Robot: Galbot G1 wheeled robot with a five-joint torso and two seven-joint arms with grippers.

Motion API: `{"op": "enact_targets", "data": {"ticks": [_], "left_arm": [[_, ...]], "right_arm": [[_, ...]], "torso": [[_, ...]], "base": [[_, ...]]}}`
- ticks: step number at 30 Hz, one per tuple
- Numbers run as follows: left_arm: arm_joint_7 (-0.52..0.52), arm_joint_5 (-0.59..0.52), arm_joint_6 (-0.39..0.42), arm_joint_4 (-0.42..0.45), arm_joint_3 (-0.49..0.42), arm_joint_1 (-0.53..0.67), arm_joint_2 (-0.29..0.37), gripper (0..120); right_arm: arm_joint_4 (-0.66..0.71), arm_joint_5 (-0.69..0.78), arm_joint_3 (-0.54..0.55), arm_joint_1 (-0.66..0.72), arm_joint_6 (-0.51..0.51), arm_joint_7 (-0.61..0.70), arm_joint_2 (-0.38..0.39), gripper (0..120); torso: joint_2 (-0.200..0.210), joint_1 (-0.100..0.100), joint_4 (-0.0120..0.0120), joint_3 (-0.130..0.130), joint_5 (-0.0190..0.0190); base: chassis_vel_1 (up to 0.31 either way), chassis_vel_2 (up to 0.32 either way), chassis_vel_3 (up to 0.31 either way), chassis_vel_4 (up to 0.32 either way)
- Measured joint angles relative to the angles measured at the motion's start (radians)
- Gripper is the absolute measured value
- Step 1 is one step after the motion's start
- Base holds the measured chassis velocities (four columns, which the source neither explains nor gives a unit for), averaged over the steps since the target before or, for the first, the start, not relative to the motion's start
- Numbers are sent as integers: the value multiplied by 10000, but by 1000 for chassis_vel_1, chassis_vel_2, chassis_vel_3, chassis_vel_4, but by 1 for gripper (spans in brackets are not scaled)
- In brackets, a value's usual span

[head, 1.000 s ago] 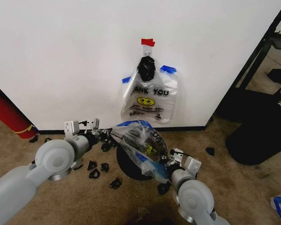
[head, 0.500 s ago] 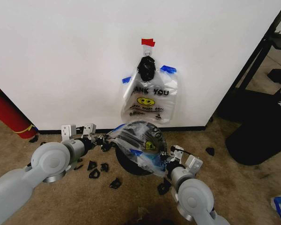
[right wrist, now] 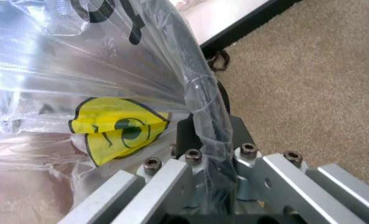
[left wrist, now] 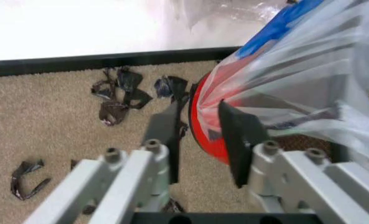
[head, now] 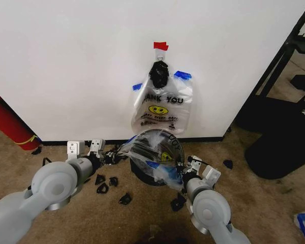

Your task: Pick up the garbage bag from the wall and place it over the trash bin.

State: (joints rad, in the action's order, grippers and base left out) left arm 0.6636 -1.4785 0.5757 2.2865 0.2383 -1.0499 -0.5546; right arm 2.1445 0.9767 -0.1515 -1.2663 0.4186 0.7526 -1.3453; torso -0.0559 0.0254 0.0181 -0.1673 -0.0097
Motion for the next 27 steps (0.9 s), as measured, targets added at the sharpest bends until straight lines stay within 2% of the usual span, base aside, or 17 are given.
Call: {"op": "enact_targets", "data": {"ticks": [3, 4, 6, 10, 11, 16, 17, 19, 23, 27], "left_arm": [[1, -176, -16, 277, 751, -313, 3, 46], [1, -176, -16, 277, 751, -313, 3, 46], [-69, -91, -46, 494, 1028, -337, 83, 54], [-982, 798, -314, 1274, 972, -240, 421, 71], [-982, 798, -314, 1274, 972, -240, 421, 71], [-2273, 830, -63, 1943, 90, 293, 447, 93], [-2273, 830, -63, 1943, 90, 293, 447, 93], [-2530, 749, 88, 1909, -775, 948, 303, 98], [-2258, 180, 435, 1636, -2367, 2341, -65, 100], [-2037, -273, 666, 1373, -2963, 3090, -422, 100]], "right_arm": [[-64, 9, -12, 96, 2, 7, 4, 0], [-64, 9, -12, 96, 2, 7, 4, 0], [-100, 1, -24, 152, 7, 20, 13, 0], [-112, -141, -54, 148, 38, 6, 83, 0], [-112, -141, -54, 148, 38, 6, 83, 0], [-187, -450, 0, 145, 79, -68, 97, 0], [-187, -450, 0, 145, 79, -68, 97, 0], [-187, -535, 33, 99, 110, -79, 106, 0], [-166, -662, 39, 74, 206, -119, 111, 0], [-156, -662, 37, 82, 285, -114, 106, 0]], "torso": [[0, 0, -1, 0, 1], [0, 0, -1, 0, 1], [0, 0, -1, 0, -2], [0, 0, 1, 1, 2], [0, 0, 1, 1, 2], [0, 0, -2, 0, 2], [0, 0, -2, 0, 2], [0, 0, -1, 0, 0], [1, 0, 1, 0, 2], [1, 0, 1, -1, 0]], "base": [[0, 0, 0, 0], [0, 0, 0, 0], [0, 0, 0, 0], [0, 0, 0, 0], [0, 0, 0, 0], [0, 0, 0, 0], [0, 0, 0, 0], [0, 0, 0, 0], [0, 0, 0, 0], [0, 0, 0, 0]]}}
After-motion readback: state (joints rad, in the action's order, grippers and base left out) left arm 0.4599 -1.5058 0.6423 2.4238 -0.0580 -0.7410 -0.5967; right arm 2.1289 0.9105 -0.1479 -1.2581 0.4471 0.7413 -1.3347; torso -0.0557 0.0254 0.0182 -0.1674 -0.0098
